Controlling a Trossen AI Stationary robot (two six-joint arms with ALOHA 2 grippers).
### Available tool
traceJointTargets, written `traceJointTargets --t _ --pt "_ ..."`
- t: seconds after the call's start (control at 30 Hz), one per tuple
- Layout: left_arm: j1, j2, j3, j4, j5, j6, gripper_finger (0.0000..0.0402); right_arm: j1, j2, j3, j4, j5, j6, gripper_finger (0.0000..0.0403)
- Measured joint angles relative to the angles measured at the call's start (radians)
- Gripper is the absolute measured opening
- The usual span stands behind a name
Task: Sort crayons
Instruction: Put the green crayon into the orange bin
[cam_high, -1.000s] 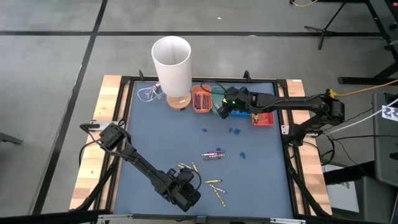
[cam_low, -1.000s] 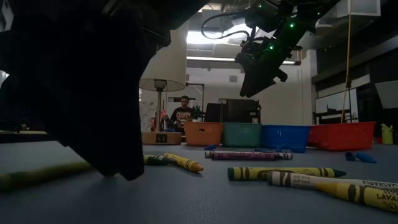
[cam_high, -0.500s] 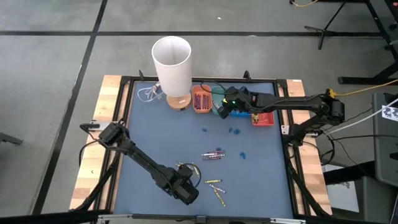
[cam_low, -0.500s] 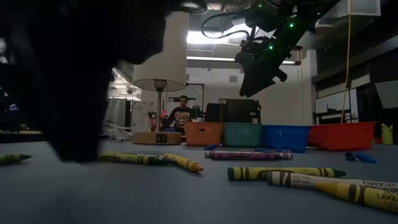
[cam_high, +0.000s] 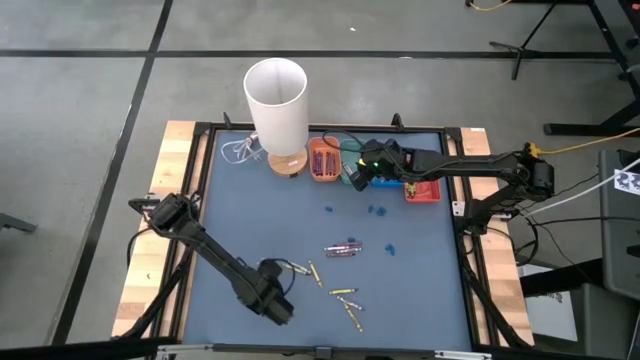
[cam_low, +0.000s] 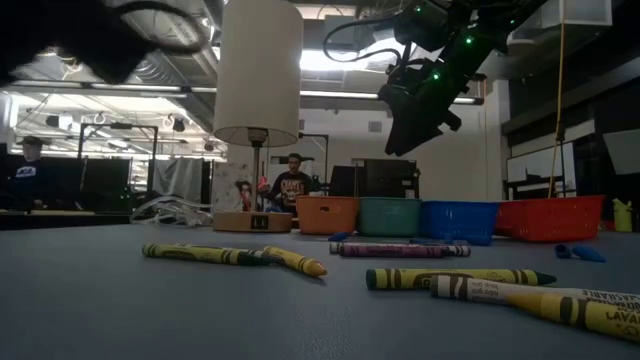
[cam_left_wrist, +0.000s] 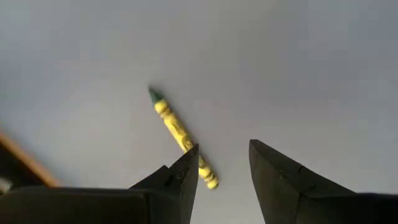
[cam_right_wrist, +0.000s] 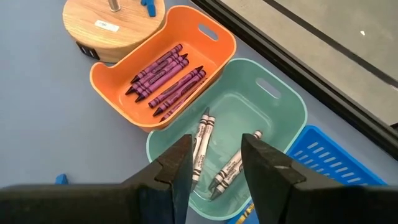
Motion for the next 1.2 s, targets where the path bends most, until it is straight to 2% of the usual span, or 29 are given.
traceJointTargets --t 0.13,0.27,0.5,0.77,1.1,1.2 --pt "-0.04 0.001 -0.003 -0.068 0.035 -0.024 0.0126 0.0 0.0 0.0 0.0 0.0 -0.015 0.0136" --pt "-0.078 0.002 -0.031 -0.074 0.045 -0.088 0.0126 0.0 0.0 0.0 0.003 0.0 -0.015 0.0136" --pt "-0.135 0.001 -0.118 -0.047 0.134 -0.189 0.0126 0.0 0.0 0.0 0.006 0.0 -0.015 0.0136" --pt "-0.191 -0.007 -0.201 0.091 0.116 -0.266 0.0126 0.0 0.0 0.0 0.007 0.0 -0.016 0.0136" --pt "-0.219 -0.034 -0.206 0.09 0.082 -0.323 0.0126 0.0 0.0 0.0 0.007 0.0 -0.042 0.0136" --pt "-0.22 -0.074 -0.202 0.074 0.038 -0.361 0.0126 0.0 0.0 0.0 0.007 0.0 -0.042 0.0136"
